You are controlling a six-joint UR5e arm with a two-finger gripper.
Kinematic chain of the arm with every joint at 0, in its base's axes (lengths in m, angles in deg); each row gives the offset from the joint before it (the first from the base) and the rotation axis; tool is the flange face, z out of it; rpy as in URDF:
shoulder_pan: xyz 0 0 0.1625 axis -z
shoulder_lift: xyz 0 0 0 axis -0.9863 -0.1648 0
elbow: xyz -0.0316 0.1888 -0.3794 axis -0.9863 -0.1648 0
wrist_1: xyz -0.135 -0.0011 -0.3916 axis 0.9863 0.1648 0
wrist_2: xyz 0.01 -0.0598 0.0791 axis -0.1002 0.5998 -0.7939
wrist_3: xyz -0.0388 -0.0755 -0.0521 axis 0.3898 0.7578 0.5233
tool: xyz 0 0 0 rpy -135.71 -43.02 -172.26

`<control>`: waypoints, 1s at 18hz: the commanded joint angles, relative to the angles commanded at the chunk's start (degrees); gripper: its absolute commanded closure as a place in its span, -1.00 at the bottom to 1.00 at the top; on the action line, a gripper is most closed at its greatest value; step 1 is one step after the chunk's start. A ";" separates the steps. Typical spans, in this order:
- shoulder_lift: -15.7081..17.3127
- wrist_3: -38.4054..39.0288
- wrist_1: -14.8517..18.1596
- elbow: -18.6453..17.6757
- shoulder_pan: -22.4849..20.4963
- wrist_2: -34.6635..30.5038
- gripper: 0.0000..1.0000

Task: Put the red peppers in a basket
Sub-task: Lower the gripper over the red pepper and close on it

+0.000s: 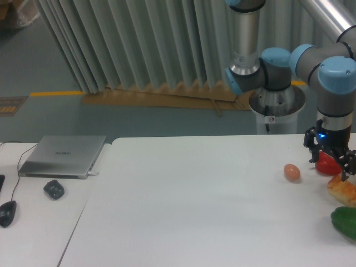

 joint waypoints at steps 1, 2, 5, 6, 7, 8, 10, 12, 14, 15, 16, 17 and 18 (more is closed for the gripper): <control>0.08 0.01 -0.01 0.01 -0.52 -0.04 -1.00; 0.08 0.10 -0.01 0.01 -0.96 -0.04 -1.00; 0.17 0.01 -0.10 0.10 -1.76 0.13 -1.00; 0.17 0.19 -0.10 0.10 -1.67 0.13 -1.00; 0.17 0.19 -0.10 0.10 -1.67 0.13 -1.00; 0.17 0.36 -0.10 0.10 -1.67 0.13 -1.00; 0.17 1.93 -0.10 0.10 -1.58 0.13 -1.00; 0.17 2.47 -0.10 0.10 -1.58 0.13 -1.00; 0.08 2.38 -0.10 0.18 -1.58 0.04 -1.00; 0.08 2.21 -0.02 0.10 -1.58 -0.13 -1.00; 0.08 2.12 -0.01 0.10 -1.58 -0.22 -1.00; 0.08 2.29 -0.01 0.01 -1.58 -0.05 -1.00; 0.08 2.38 -0.10 -0.25 -1.58 0.04 -1.00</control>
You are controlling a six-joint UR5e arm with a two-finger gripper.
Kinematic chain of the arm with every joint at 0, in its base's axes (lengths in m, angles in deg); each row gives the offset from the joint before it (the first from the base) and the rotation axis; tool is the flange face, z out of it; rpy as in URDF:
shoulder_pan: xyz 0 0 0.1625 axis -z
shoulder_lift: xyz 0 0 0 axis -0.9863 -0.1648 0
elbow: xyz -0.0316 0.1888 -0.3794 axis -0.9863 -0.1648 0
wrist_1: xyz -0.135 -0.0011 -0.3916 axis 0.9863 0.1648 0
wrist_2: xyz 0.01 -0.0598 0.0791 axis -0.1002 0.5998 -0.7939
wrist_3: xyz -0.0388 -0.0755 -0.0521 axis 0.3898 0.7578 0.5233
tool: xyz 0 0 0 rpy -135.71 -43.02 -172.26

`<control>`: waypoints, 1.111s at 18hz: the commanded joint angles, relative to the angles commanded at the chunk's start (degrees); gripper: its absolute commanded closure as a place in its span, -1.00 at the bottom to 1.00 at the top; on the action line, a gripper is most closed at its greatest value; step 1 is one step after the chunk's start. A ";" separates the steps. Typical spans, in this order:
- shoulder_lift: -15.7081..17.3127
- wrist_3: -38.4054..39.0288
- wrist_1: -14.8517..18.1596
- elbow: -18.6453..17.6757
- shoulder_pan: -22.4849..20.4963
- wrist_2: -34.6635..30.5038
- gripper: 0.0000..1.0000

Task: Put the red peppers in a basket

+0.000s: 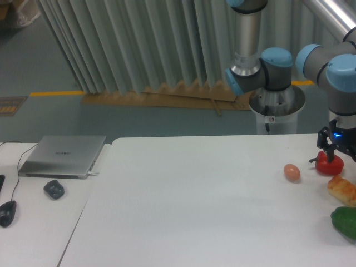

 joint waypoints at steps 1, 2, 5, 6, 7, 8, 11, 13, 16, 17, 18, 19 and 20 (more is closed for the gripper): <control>0.00 -0.09 0.00 -0.09 0.00 0.00 -1.00; 0.00 -0.17 -0.35 -0.26 0.00 0.00 -1.00; -0.18 0.09 -2.20 -0.27 0.00 -0.96 -1.00; -0.18 0.18 -2.20 -0.27 -0.17 -1.05 -1.00; -0.18 0.18 -2.20 -0.27 -0.26 -1.05 -1.00; -0.18 0.35 -2.20 -0.27 -1.13 -1.05 -1.00; 0.00 -3.75 -2.02 -2.11 -1.32 -2.80 -1.00; -0.70 -12.52 -0.71 -2.37 -0.44 -5.09 -1.00; -1.58 -16.95 2.45 -3.33 2.37 -7.64 -1.00; -1.50 -20.44 3.94 -4.21 2.37 -7.73 -1.00; -1.41 -24.83 4.82 -4.57 2.55 -7.82 -1.00; -1.41 -28.00 5.09 -5.18 2.72 -7.65 -1.00; -0.88 -30.39 5.36 -5.71 2.55 -7.56 -1.00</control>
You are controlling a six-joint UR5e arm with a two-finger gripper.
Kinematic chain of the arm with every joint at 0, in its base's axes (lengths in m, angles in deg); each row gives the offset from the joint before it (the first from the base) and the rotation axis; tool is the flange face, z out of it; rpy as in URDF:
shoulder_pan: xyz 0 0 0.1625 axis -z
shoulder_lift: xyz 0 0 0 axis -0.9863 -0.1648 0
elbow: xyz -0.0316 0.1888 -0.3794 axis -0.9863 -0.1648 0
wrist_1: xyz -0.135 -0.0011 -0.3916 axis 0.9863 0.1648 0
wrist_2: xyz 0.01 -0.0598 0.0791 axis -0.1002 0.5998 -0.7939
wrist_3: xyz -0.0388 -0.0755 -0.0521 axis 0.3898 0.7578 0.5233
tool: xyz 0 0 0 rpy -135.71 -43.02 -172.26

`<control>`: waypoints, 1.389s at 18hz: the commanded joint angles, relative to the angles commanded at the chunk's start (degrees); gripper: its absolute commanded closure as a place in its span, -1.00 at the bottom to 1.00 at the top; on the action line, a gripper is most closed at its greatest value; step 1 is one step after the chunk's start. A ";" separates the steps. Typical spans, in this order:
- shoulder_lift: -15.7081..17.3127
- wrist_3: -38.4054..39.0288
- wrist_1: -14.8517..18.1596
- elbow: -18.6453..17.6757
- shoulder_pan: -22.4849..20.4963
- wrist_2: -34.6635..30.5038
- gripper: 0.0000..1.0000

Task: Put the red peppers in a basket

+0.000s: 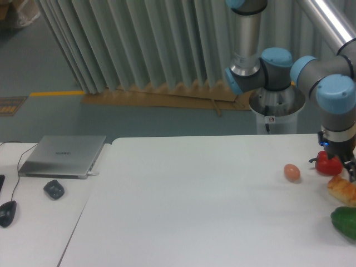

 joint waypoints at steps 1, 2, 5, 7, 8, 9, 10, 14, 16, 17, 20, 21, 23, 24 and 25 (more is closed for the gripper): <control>0.96 -0.81 0.79 -0.96 -0.35 0.17 -1.00; 2.28 -1.77 1.49 -1.84 -0.35 0.00 -1.00; 4.30 -8.70 3.08 -4.04 -0.97 -1.40 -1.00; 5.54 -11.18 2.99 -5.36 -1.49 -2.63 -1.00; 6.06 -12.32 2.82 -6.67 -1.41 -4.38 -1.00; 6.24 -13.11 2.73 -6.95 -1.32 -5.79 -1.00; 6.25 -13.99 2.73 -6.95 -1.23 -6.67 -1.00; 5.90 -13.74 2.20 -6.95 -0.97 -6.94 -1.00; 5.54 -12.95 1.50 -6.86 -0.88 -6.94 -1.00; 5.54 -12.51 0.19 -7.12 -0.88 -6.94 -1.00; 4.41 -12.33 -1.92 -7.56 -0.88 -6.68 -1.00; 3.79 -12.33 -3.06 -7.56 -1.05 -6.59 -1.00; 2.12 -12.51 -3.86 -7.30 -2.10 -5.19 -1.00; 1.77 -12.42 -3.86 -7.82 -2.72 -4.23 -1.00; 1.68 -12.42 -3.95 -8.09 -2.73 -4.13 -1.00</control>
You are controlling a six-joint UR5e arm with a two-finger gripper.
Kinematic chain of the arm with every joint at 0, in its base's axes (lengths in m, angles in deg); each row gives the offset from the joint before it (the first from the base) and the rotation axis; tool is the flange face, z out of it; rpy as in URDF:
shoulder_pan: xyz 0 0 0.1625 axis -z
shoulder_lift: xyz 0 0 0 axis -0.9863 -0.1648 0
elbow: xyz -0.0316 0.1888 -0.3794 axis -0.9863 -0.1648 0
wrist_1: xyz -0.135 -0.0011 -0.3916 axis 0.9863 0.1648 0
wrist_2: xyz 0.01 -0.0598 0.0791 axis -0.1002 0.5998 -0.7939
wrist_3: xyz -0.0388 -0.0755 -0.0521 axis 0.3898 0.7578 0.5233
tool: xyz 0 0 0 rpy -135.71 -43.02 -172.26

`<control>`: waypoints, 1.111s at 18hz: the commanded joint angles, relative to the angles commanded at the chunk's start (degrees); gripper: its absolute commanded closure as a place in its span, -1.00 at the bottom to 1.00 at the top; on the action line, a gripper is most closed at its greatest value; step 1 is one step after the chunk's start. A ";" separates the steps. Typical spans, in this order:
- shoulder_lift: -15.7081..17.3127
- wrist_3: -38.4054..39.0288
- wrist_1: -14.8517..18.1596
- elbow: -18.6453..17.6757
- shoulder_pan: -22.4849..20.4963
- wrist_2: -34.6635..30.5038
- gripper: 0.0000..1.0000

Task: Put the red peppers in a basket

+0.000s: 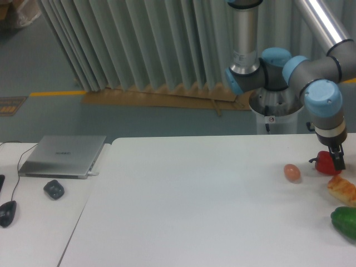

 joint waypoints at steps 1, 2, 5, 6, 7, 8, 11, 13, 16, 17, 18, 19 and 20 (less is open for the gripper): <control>0.00 0.17 -0.09 -0.09 0.17 0.00 -1.00; 0.00 0.52 -0.35 -0.26 0.18 0.00 -1.00; 0.00 0.79 -3.94 -2.80 0.35 -0.09 -1.00; 0.17 0.70 -5.35 -4.29 0.35 -0.09 -1.00; 0.44 0.53 -5.28 -4.66 0.53 -0.17 -1.00; 0.70 0.79 -5.27 -5.01 0.88 -0.17 -1.00; 2.37 1.14 -5.45 -6.77 1.14 0.17 -1.00; 2.98 1.14 -5.28 -6.86 1.23 0.70 -1.00; 2.99 1.32 -5.19 -6.42 1.49 0.27 -1.00; 2.99 1.32 -5.19 -6.33 1.49 0.18 -1.00; 2.90 1.32 -5.19 -6.33 1.41 0.18 -1.00; 2.90 1.14 -5.10 -6.42 1.41 0.18 -1.00; 2.81 1.23 -5.19 -6.77 1.41 0.26 -1.00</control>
